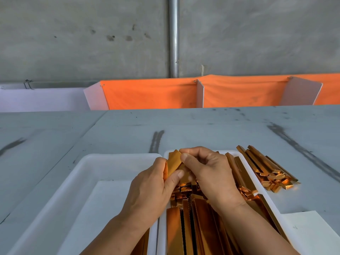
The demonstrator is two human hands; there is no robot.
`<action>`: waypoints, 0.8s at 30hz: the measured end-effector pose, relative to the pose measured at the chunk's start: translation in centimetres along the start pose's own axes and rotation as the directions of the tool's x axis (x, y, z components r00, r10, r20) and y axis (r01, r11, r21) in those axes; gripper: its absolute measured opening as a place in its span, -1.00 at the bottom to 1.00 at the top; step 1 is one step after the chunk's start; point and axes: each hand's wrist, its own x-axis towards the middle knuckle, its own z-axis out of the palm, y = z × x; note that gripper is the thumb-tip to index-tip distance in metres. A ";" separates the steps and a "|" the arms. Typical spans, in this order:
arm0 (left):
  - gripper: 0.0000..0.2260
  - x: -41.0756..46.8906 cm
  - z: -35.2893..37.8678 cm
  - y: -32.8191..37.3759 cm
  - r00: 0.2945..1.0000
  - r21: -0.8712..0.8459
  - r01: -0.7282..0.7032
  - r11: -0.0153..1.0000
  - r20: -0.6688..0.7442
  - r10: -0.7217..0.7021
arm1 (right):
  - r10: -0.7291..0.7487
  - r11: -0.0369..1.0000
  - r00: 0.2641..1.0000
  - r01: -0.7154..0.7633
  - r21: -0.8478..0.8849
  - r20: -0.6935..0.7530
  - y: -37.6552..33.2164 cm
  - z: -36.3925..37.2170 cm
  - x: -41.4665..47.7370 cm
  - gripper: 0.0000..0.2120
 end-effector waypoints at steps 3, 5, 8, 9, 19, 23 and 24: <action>-0.61 0.0 -0.1 0.2 1.000 -0.024 -0.023 0.999 -0.015 0.022 | -0.002 1.000 0.999 0.003 -0.017 0.042 -0.1 0.3 -0.1 -0.91; -0.62 0.0 -0.3 0.3 0.999 -0.128 -0.037 0.991 -0.033 0.033 | -0.017 0.999 0.999 0.019 -0.041 0.049 -0.2 0.3 -0.1 -0.88; -0.51 0.0 -1.1 0.1 0.994 -0.283 0.033 0.959 -0.092 -0.061 | -0.003 1.000 1.000 0.003 -0.007 -0.009 -0.8 0.0 0.1 -0.90; -0.50 0.1 -1.3 -0.2 0.988 -0.305 0.073 0.950 -0.111 -0.112 | 0.007 1.000 0.999 -0.006 0.020 -0.038 -1.0 -0.2 0.1 -0.90; -0.64 1.0 -1.6 -5.1 0.806 0.156 0.543 0.825 0.179 -0.564 | -0.048 0.994 0.982 0.065 0.089 -0.181 -6.2 -2.7 0.5 -0.85; -0.56 0.0 -0.4 -5.6 0.735 0.431 0.454 0.780 0.313 -0.601 | 0.050 0.982 0.997 -0.060 -0.180 -0.058 -7.5 -5.1 -0.3 -0.86; -0.60 0.0 -0.1 -5.7 0.731 0.455 0.429 0.780 0.333 -0.596 | 0.098 0.962 0.995 -0.100 -0.253 -0.020 -7.5 -5.7 -0.7 -0.85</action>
